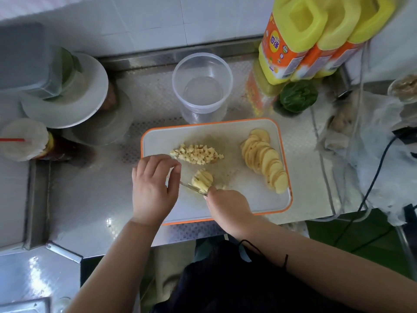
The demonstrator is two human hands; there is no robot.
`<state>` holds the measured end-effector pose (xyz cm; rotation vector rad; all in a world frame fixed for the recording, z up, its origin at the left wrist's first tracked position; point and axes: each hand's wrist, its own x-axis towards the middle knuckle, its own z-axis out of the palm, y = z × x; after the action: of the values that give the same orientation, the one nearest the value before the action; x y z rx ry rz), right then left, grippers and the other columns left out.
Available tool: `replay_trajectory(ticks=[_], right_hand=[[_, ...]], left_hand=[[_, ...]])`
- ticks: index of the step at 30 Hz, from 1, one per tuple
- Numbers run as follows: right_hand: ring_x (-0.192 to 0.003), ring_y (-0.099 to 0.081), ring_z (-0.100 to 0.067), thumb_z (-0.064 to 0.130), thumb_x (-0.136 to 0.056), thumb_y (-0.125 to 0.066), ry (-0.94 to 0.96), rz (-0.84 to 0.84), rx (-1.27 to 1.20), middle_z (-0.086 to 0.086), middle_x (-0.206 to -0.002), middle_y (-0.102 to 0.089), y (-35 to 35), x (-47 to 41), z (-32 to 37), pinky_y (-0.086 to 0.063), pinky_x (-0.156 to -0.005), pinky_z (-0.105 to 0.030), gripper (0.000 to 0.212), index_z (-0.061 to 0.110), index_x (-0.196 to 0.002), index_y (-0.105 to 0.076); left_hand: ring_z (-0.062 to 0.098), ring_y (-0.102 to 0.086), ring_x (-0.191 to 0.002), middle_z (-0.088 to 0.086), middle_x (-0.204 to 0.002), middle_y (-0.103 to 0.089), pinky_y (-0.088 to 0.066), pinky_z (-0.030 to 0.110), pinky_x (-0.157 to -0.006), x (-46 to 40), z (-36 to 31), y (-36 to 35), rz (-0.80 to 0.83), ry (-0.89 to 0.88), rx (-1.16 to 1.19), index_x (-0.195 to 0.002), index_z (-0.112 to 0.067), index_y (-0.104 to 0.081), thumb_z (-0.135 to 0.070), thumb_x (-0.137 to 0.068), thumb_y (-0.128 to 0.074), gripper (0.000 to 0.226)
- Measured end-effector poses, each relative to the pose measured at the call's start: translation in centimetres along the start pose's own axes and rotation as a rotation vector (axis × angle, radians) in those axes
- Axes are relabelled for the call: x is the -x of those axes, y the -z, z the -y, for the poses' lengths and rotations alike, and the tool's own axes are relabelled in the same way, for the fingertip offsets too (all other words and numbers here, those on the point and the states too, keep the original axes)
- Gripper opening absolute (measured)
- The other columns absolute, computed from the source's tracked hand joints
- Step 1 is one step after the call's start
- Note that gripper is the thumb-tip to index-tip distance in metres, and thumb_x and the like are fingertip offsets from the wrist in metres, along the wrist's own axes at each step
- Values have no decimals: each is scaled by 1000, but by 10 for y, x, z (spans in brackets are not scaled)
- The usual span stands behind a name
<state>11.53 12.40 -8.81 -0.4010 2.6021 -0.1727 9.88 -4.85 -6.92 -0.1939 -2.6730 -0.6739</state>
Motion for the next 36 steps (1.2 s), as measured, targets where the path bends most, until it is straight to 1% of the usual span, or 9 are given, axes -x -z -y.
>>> replay_trajectory(ticks=[4,8,12,15,17,20,25,29,36], right_hand=[[-22,-33,-14,19,-31,-95,-20,15,2,7,-35,-20,4,4,-1,6,-49,-11,47,13,-61,-59],[-21,-37,-16,14,-21,-94,0,-53,-28,4,-33,-39,-13,-1,-6,4,-53,-9,51,12,-55,-56],[-64,-64,-25,2,-76,-68,80,48,69,-7,-75,-63,-5,5,-7,-12,-41,-22,29,3,-102,-55],[-36,-52,-19,13,-47,-89,28,54,51,-1,-47,-52,1,12,0,1,-45,-15,40,7,-75,-61],[-21,-36,-15,17,-21,-94,17,33,-36,5,-32,-37,-11,4,-3,4,-55,-9,51,12,-55,-57],[-21,-31,-14,20,-24,-95,-7,-56,-19,7,-31,-28,-8,4,-5,3,-55,-8,49,12,-55,-58],[-54,-41,-20,33,-102,-37,15,-63,-46,3,-58,-31,1,6,-14,-26,-44,-27,32,9,-101,-57],[-67,-50,-21,39,-102,-33,-5,-59,-144,-4,-76,-56,5,6,-19,-35,-56,-30,38,10,-100,-58],[-70,-49,-23,40,-102,-36,-70,-4,-246,-5,-77,-53,12,2,-18,-33,-60,-30,39,8,-97,-58]], left_hand=[[24,-56,-88,-3,-90,-67,-43,36,-78,-30,1,3,338,-122,65,-87,-16,-69,-32,-95,-45,30],[24,-54,-95,0,-90,-60,-40,37,-82,-37,-12,-17,1012,-119,-206,-92,-16,-66,-38,-102,-26,46],[23,-42,-92,4,-85,-46,-33,41,-93,-50,-29,-35,1283,-99,-353,-82,-14,-49,-32,-105,-18,43],[22,-37,-101,3,-90,-46,-29,46,-102,-55,-34,-43,1408,-72,-387,-84,-14,-49,-33,-106,-13,46],[21,-37,-103,3,-96,-50,-30,45,-99,-57,-35,-46,1385,-63,-387,-87,-13,-50,-36,-106,-13,47],[25,-55,-94,3,-86,-59,-42,38,-82,-59,-28,-42,1048,-23,-213,-81,-9,-59,-46,-102,-18,58],[28,-55,-86,12,-90,-63,-45,36,-78,-18,-6,-17,3,-167,80,-89,-1,-67,-12,-97,-56,18],[31,-62,-88,11,-99,-67,-49,40,-79,45,15,-37,107,-290,12,-106,-11,-62,-15,-97,-58,10],[25,-59,-107,4,-116,-67,-43,39,-96,67,22,-51,302,-318,-120,-118,-13,-70,-24,-98,-51,30]])
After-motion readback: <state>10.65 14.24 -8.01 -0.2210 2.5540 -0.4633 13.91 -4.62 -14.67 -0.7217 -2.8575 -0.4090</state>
